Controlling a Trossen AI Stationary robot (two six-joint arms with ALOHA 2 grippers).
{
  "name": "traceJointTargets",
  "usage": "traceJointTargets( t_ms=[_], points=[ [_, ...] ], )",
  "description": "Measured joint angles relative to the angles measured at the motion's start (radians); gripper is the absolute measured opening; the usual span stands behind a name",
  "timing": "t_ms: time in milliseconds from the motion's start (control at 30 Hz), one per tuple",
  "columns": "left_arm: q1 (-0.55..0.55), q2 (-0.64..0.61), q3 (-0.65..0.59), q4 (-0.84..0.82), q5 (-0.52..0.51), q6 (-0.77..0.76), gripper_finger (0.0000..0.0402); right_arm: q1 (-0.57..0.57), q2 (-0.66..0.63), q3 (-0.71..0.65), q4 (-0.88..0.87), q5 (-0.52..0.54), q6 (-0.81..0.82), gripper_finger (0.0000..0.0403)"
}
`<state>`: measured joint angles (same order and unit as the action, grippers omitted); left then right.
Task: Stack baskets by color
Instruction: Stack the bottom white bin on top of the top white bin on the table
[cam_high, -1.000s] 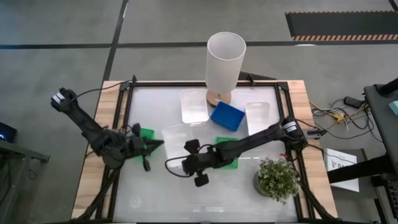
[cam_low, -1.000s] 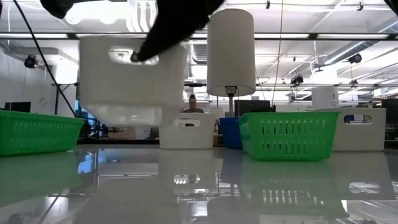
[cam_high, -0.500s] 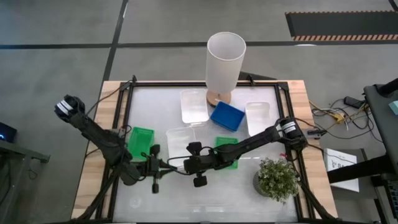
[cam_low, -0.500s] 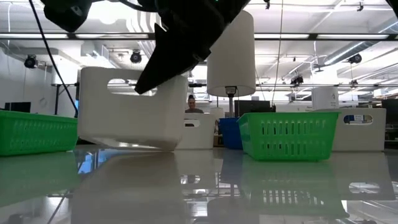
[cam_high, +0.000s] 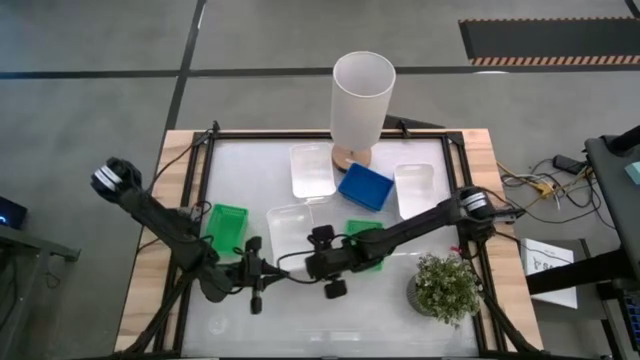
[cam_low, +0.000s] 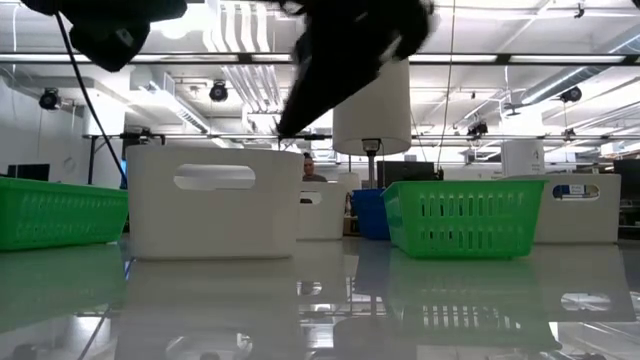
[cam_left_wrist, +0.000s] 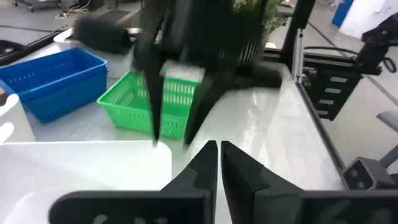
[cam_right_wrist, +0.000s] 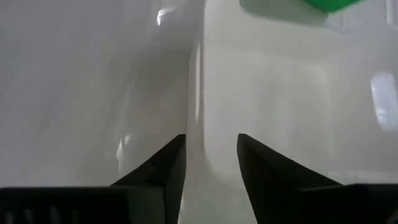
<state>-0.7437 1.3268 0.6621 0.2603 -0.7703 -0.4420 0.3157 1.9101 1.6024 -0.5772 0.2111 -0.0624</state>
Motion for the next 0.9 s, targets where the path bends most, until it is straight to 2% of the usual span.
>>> traceJointTargets(
  t_ms=[133,300,400,533,700,900],
  points=[
    [0.014,0.019,0.002,0.002,-0.001,-0.026,0.0036,0.015,-0.070,-0.038,-0.129,-0.001,-0.021,0.0137],
    [0.013,0.030,-0.002,0.001,0.000,-0.087,0.0102,0.016,-0.214,-0.189,-0.078,0.000,-0.096,0.0129],
    [0.014,0.035,-0.005,0.000,-0.002,-0.102,0.0138,0.005,-0.317,-0.308,0.027,0.000,-0.139,0.0124],
    [0.037,0.036,-0.001,0.016,-0.009,-0.098,0.0168,-0.005,-0.444,-0.472,0.264,-0.001,-0.192,0.0118],
    [0.080,0.063,-0.001,0.090,-0.023,-0.093,0.0175,-0.019,-0.579,-0.641,0.491,0.000,-0.264,0.0110],
    [0.136,0.171,0.017,0.229,-0.023,-0.042,0.0176,-0.035,-0.712,-0.747,0.627,0.000,-0.291,0.0098]
  ],
)
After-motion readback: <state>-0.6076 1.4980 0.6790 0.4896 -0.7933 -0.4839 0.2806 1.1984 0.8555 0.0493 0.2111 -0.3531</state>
